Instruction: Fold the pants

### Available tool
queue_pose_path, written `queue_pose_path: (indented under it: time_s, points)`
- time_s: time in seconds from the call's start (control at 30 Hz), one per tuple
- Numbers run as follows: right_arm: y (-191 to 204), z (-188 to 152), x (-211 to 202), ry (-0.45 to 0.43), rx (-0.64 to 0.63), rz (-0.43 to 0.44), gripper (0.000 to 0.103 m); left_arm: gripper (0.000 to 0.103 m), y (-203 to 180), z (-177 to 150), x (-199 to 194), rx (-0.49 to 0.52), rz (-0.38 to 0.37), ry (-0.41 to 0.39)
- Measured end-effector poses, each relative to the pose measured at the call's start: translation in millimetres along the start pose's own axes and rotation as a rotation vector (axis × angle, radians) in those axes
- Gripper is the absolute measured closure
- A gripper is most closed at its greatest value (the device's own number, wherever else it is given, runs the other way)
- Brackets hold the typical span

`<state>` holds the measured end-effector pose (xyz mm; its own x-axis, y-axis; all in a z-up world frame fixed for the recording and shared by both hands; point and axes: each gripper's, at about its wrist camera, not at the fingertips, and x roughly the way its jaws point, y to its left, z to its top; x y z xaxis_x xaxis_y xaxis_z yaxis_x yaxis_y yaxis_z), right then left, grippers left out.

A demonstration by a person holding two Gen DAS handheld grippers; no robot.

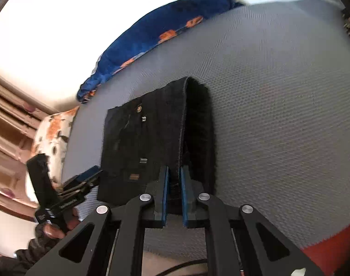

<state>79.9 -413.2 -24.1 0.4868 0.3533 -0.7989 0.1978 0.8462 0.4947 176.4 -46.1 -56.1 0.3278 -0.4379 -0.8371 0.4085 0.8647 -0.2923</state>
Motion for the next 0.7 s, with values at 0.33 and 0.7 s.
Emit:
queue_pose_path:
  time_s: [0.33,0.7]
  points:
    - [-26,-6,37,0.1,0.045,-0.059,0.077,0.034,-13,-2,18,0.101,0.072,0.05]
    - [-9,58,18,-0.082,-0.074,-0.133,0.055,0.034,-4,41,-3,0.046,0.121,-0.072]
